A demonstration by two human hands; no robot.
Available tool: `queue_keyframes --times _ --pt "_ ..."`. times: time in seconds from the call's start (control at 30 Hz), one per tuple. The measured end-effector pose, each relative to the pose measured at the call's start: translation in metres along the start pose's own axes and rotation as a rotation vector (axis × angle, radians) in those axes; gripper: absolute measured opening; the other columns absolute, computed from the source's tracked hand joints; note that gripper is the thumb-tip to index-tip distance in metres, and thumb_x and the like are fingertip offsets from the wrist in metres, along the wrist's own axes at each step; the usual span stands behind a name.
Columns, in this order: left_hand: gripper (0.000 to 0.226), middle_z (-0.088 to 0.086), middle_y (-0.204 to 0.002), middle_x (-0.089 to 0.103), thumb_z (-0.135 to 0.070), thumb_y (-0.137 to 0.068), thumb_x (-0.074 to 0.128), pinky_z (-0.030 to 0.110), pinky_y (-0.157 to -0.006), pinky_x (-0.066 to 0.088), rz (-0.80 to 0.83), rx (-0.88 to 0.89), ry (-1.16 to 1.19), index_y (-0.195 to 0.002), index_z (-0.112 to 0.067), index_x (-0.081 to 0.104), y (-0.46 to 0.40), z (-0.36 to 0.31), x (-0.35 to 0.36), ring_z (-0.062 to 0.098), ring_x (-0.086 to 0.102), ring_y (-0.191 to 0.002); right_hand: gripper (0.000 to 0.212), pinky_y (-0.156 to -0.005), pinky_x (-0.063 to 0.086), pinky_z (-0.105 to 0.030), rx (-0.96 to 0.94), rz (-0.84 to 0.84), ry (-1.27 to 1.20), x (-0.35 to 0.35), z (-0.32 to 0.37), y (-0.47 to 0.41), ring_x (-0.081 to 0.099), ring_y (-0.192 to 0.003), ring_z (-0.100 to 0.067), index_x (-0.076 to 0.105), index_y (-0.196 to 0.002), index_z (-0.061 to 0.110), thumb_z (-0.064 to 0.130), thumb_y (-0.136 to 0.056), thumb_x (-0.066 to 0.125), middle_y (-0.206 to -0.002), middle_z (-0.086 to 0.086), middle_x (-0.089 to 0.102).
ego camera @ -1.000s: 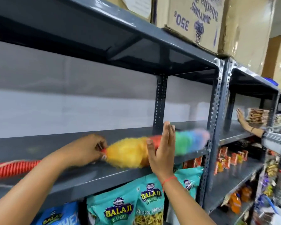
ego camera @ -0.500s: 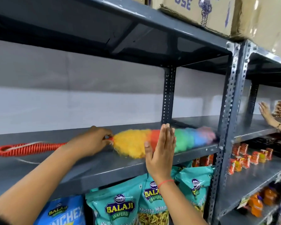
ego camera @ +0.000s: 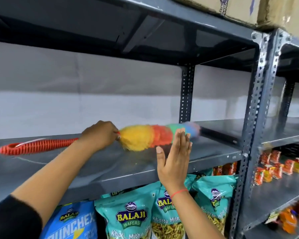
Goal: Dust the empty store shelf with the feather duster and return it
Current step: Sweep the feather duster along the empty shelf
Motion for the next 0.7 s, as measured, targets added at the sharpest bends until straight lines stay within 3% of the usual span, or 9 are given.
queue_keyframes --times 0.07,0.13,0.23,0.3,0.4,0.5,0.57,0.63,0.7 --pt "0.025 0.014 -0.116 0.065 -0.031 -0.090 0.054 0.035 -0.083 0.048 -0.120 -0.024 -0.073 -0.106 -0.019 0.071 -0.003 0.001 -0.003 0.034 0.060 -0.103 0.066 -0.112 0.009 -0.047 -0.001 0.004 -0.002 0.000 -0.001 0.000 0.008 -0.139 -0.030 -0.003 -0.147 0.019 0.054 -0.097 0.021 -0.150 -0.014 0.014" --pt "0.025 0.014 -0.108 0.068 -0.032 -0.091 0.053 0.034 -0.079 0.048 -0.175 -0.024 -0.039 -0.102 -0.021 0.072 -0.001 -0.001 -0.004 0.035 0.061 -0.099 0.066 -0.112 0.010 -0.048 -0.001 0.004 -0.010 0.000 -0.002 0.000 0.008 -0.139 -0.031 0.001 -0.147 0.015 0.053 -0.097 0.022 -0.150 -0.014 0.014" --pt "0.025 0.006 -0.077 0.069 -0.038 -0.088 0.056 0.029 -0.065 0.043 -0.056 -0.016 0.093 -0.084 -0.022 0.075 0.011 0.007 0.000 0.025 0.060 -0.075 0.066 -0.112 0.010 -0.047 -0.014 -0.015 -0.006 0.001 -0.003 0.001 0.009 -0.139 -0.031 0.000 -0.147 0.015 0.052 -0.097 0.023 -0.150 -0.015 0.017" --pt "0.038 0.007 -0.067 0.065 -0.047 -0.086 0.056 0.029 -0.061 0.040 0.043 -0.027 0.011 -0.075 -0.015 0.074 0.019 0.017 0.002 0.024 0.057 -0.066 0.066 -0.112 0.010 -0.047 -0.029 -0.025 -0.001 0.002 -0.002 0.002 0.009 -0.139 -0.031 -0.002 -0.147 0.015 0.052 -0.098 0.022 -0.149 -0.016 0.018" --pt "0.046 0.010 -0.077 0.065 -0.051 -0.087 0.052 0.031 -0.062 0.041 0.019 -0.101 -0.109 -0.073 -0.011 0.069 0.025 0.026 0.002 0.031 0.061 -0.080 0.066 -0.112 0.010 -0.047 -0.032 -0.031 0.001 0.002 -0.002 0.002 0.010 -0.139 -0.031 -0.002 -0.147 0.016 0.052 -0.097 0.022 -0.149 -0.015 0.017" --pt "0.042 0.015 -0.094 0.067 -0.049 -0.090 0.049 0.031 -0.066 0.041 -0.124 -0.147 -0.139 -0.092 -0.013 0.072 0.037 0.034 -0.010 0.033 0.061 -0.088 0.066 -0.112 0.010 -0.048 -0.010 -0.030 -0.006 0.002 -0.001 0.000 0.009 -0.138 -0.030 0.007 -0.145 0.008 0.051 -0.097 0.021 -0.148 -0.014 0.017" --pt "0.042 0.008 -0.073 0.066 -0.049 -0.090 0.051 0.029 -0.061 0.040 -0.162 -0.140 -0.037 -0.075 -0.015 0.071 0.051 0.048 -0.023 0.026 0.057 -0.068 0.066 -0.112 0.010 -0.049 -0.009 -0.031 -0.017 0.002 -0.001 0.001 0.009 -0.138 -0.031 0.009 -0.144 0.006 0.051 -0.098 0.021 -0.148 -0.014 0.017" --pt "0.047 -0.006 -0.046 0.058 -0.045 -0.088 0.055 0.027 -0.051 0.037 -0.160 -0.112 0.054 -0.049 -0.019 0.060 0.070 0.061 -0.035 0.014 0.045 -0.046 0.066 -0.112 0.008 -0.049 -0.015 -0.038 -0.021 0.003 -0.002 0.001 0.008 -0.139 -0.030 0.008 -0.144 0.006 0.051 -0.098 0.021 -0.149 -0.016 0.017" --pt "0.052 -0.007 -0.035 0.052 -0.041 -0.086 0.058 0.027 -0.048 0.036 -0.074 -0.084 0.044 -0.037 -0.025 0.053 0.088 0.073 -0.045 0.008 0.038 -0.039 0.066 -0.112 0.007 -0.048 -0.015 -0.043 -0.017 0.003 -0.001 0.003 0.007 -0.139 -0.030 0.008 -0.144 0.005 0.051 -0.098 0.021 -0.148 -0.019 0.018"
Point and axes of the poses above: each hand's wrist, its own y-axis away from the middle knuckle, its own x-axis out of the palm, z = x × y, the point moved 2 cm from there along -y, towards the middle knuckle
